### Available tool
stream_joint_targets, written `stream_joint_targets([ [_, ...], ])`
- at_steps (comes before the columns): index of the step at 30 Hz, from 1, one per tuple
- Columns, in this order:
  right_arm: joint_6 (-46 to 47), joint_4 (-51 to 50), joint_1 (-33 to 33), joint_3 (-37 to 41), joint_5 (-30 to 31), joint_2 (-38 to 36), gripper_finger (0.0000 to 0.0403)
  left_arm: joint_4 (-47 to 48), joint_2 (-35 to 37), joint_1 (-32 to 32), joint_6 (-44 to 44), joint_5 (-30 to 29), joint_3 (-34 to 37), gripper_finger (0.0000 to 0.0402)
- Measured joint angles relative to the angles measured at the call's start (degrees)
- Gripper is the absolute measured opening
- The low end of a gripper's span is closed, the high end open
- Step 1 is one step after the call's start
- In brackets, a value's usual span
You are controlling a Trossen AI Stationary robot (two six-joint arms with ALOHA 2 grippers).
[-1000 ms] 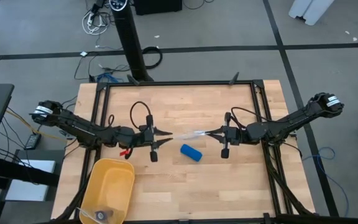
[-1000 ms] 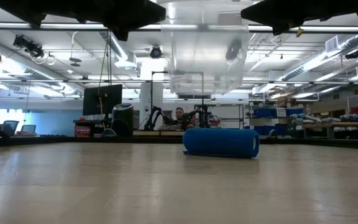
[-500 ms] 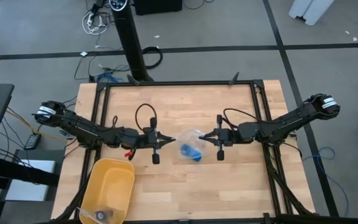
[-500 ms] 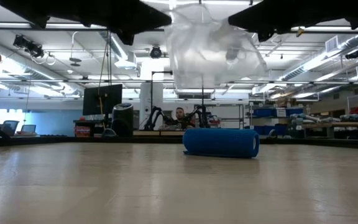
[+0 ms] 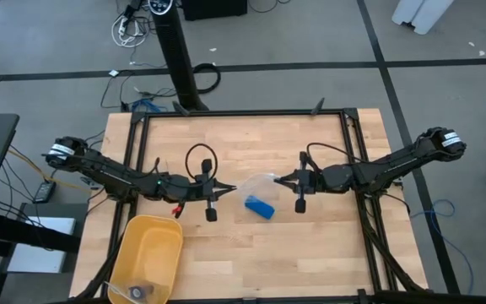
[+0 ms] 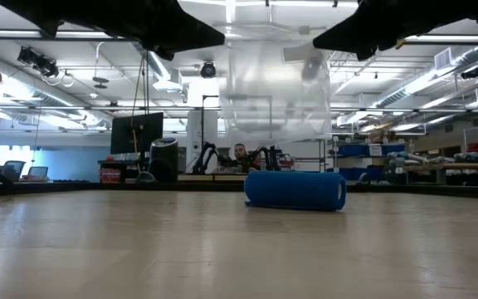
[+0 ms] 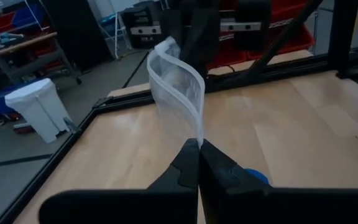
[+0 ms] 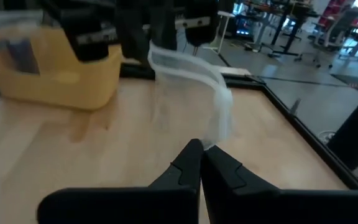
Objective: Roll bandage
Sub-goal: Open the zip bag
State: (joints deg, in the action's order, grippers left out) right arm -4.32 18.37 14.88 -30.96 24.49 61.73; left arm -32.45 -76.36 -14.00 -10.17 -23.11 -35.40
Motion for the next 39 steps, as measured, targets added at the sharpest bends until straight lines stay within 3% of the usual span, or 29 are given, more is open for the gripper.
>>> stream_joint_targets([
  [8,4.0,2.9,0.0,0.0,0.1,0.0,0.0090,-0.7,0.0,0.0,0.0,0.5,0.0,0.0004],
  [11,4.2,2.7,0.0,0.0,0.4,0.0,0.0104,-0.7,0.0,0.0,0.0,0.6,0.0,0.0004],
  [14,3.0,2.3,0.0,0.0,1.3,0.0,0.0084,-0.6,0.0,0.0,0.0,0.7,0.0,0.0004],
  [19,2.0,0.9,0.1,0.0,1.5,0.0,0.0010,-0.9,0.0,0.0,0.1,0.7,0.0,0.0004],
  [31,-9.9,2.7,0.2,0.0,-7.4,-0.1,0.0003,-0.5,0.0,0.1,-1.4,3.9,0.0,0.0004],
  [39,-12.5,1.1,0.3,0.0,-12.4,-1.4,0.0001,-0.4,0.0,0.7,-2.4,4.4,0.0,0.0004],
])
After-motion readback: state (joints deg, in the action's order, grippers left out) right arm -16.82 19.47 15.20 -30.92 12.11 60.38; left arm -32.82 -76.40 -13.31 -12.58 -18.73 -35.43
